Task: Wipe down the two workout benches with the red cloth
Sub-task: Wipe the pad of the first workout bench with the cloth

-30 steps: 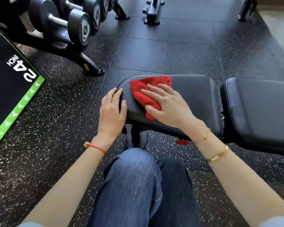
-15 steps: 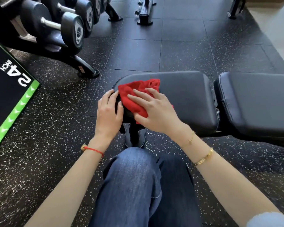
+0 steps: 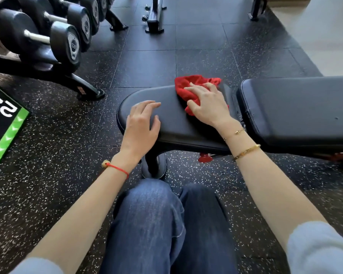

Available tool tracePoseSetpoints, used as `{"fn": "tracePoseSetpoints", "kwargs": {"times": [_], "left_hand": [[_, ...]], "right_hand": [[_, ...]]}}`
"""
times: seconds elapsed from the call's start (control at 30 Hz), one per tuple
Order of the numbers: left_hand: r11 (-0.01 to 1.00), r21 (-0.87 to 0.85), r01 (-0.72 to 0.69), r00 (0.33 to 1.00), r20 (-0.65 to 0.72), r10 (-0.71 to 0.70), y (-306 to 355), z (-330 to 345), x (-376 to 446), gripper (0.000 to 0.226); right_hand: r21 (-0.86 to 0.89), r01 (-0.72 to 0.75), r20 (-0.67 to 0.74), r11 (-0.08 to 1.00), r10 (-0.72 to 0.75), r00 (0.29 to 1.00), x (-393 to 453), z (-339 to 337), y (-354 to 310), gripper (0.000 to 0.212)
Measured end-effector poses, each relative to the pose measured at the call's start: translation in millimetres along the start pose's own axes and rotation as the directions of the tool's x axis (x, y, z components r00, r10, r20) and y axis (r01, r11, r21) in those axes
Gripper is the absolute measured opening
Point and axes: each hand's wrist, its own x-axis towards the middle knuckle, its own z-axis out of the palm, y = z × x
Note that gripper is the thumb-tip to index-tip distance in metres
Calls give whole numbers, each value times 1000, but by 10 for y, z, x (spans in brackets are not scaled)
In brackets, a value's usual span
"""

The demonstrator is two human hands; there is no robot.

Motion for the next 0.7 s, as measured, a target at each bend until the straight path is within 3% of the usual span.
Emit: {"fn": "tracePoseSetpoints", "kwargs": {"times": [0.1, 0.2, 0.37, 0.53, 0.7], "left_hand": [[1000, -18, -15, 1000, 12, 15, 116, 88, 45, 37], [999, -39, -23, 999, 24, 24, 193, 138, 48, 36], [997, -18, -69, 995, 76, 71, 220, 79, -5, 34], [997, 11, -78, 995, 68, 77, 269, -8, -78, 34], [995, -1, -96, 995, 21, 96, 433, 43, -16, 34]], "right_hand": [[63, 111, -9, 992, -110, 994, -488, -30, -27, 48], [72, 133, -72, 988, -128, 989, -887, -62, 21, 49], [84, -5, -120, 996, 15, 993, -725, -113, 251, 48], [14, -145, -68, 989, 146, 987, -46, -114, 363, 48], [10, 36, -59, 999, -36, 998, -199, -106, 272, 43]]}}
